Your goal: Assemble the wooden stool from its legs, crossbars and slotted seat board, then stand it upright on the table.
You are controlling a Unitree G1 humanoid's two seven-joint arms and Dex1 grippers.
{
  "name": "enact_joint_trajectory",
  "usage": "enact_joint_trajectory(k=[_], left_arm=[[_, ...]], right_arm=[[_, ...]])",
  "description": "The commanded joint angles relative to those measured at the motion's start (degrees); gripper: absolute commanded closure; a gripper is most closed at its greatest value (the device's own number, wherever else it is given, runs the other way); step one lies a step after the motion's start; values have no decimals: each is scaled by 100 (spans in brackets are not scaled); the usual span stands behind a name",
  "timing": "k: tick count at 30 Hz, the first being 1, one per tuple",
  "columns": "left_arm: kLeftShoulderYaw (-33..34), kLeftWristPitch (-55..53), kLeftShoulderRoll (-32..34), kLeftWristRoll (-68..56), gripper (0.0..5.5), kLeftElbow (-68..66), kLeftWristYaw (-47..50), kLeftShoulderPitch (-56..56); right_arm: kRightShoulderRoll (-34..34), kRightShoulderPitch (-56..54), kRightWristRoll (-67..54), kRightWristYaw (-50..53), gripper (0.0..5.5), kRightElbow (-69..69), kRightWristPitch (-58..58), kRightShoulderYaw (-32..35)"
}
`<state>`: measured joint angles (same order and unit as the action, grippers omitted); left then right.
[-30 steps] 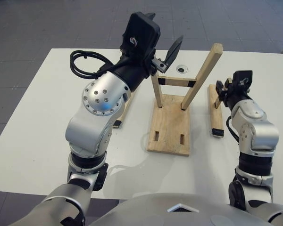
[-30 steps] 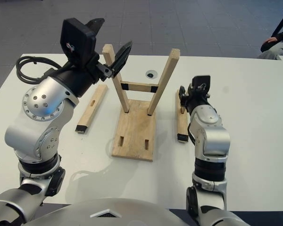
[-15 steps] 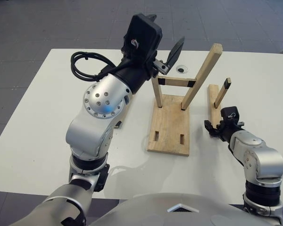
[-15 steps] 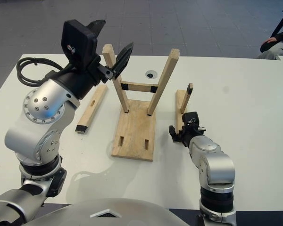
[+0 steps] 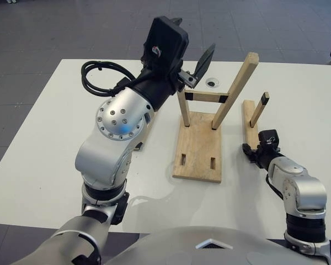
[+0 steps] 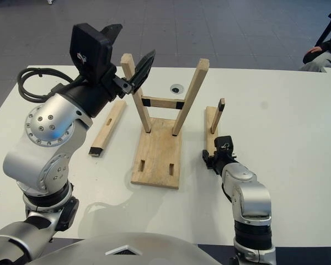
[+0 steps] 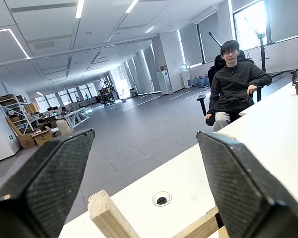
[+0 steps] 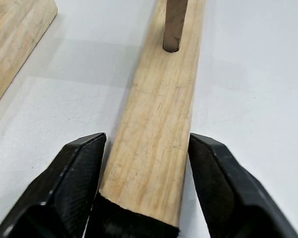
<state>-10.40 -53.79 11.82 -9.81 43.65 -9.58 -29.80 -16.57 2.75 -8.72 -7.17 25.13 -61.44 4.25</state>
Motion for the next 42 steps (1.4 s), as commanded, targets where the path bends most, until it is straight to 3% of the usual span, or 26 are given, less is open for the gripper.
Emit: enact_joint_trajectory(k=[1, 6, 9, 13, 17, 22, 25, 26, 34, 42], left_arm=[[66, -111, 9, 43, 169, 47, 69, 36], [238, -99, 104, -5, 169, 10, -12, 79], [1116, -250, 275, -576, 169, -177, -456, -31], [2606, -916, 843, -2675, 169, -542, -2021, 26], [3349, -1305, 1729, -4451, 169, -1370, -3539, 32], [3483, -1402, 1674, -6037, 169, -2085, -3500, -504], [3280, -1365, 1628, -6408, 122, -2337, -3214, -603], [3202, -1348, 1619, -6466, 102, -2375, -3087, -591], [2644, -1113, 1629, -6636, 100, -2289, -2657, -496], [2594, -1118, 1819, -7550, 100, -2704, -2480, -862]], right_arm=[[-224, 20, 78, -46, 340, -454, -100, 166], [-618, -682, -102, -440, 345, -921, 322, 532], [-897, -2500, -756, -777, 345, -1623, 917, 1494], [-970, -4128, -2403, -1580, 345, -2165, 861, 2615], [-1103, -4688, -4323, -2614, 345, -2225, -49, 3013], [-1079, -5015, -5847, -3477, 345, -2203, -798, 2574], [-1068, -4845, -6197, -3884, 345, -1926, -917, 2118], [-1043, -4819, -6276, -3967, 345, -1854, -925, 1971], [-685, -4742, -6548, -3868, 345, -1545, -776, 1202], [-660, -4613, -6523, -3954, 345, -1349, -613, 752]])
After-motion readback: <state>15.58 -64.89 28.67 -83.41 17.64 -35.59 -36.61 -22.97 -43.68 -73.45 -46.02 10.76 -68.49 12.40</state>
